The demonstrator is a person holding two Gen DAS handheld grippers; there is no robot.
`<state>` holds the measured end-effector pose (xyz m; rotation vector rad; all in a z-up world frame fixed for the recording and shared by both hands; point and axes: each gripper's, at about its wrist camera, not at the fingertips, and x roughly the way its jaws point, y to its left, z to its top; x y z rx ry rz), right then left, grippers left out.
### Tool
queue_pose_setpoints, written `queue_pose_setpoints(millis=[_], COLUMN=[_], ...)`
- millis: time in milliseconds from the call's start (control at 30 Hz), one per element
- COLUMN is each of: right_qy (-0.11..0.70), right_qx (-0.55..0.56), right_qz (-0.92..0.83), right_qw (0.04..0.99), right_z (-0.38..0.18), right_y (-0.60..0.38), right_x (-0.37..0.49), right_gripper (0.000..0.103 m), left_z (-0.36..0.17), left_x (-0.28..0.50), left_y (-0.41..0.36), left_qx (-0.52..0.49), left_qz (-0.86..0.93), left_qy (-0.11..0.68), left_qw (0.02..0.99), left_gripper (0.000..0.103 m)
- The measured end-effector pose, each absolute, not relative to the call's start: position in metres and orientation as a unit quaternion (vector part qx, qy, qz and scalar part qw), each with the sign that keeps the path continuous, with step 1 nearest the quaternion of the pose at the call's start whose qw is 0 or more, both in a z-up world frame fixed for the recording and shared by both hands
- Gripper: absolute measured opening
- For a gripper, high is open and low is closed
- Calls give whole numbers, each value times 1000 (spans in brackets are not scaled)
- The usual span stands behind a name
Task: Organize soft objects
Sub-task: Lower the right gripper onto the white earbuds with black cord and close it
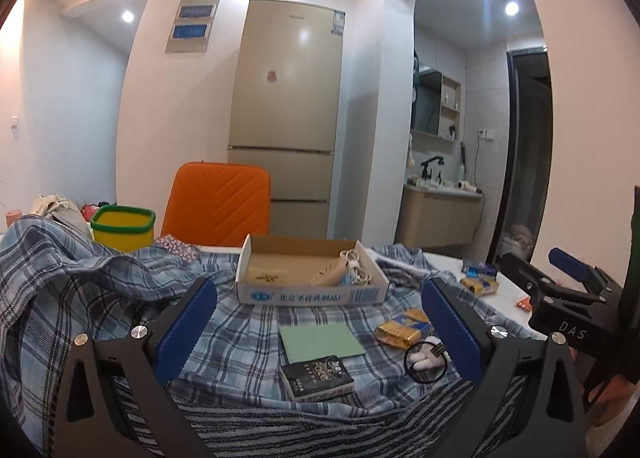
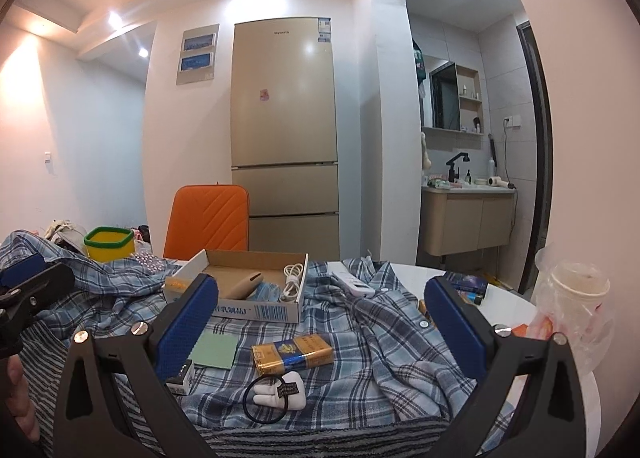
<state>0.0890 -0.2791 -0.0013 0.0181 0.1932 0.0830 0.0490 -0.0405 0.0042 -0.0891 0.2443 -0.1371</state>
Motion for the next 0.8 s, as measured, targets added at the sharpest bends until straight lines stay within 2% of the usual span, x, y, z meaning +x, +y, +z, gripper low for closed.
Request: queue_pose_setpoints(millis=[200, 800], right_qy=[143, 396], right_qx=[5, 9], right_qz=[54, 90], right_qw=[988, 914], right_z=[-9, -76], right_y=[-275, -265], right_x=[107, 186], right_gripper=[103, 89], left_z=[-2, -49], left_x=[62, 129], left_y=[-44, -32], left_qx=[-38, -84], left_qz=[-65, -62], left_qy=[152, 339], left_qw=[986, 935], left_gripper=[103, 103])
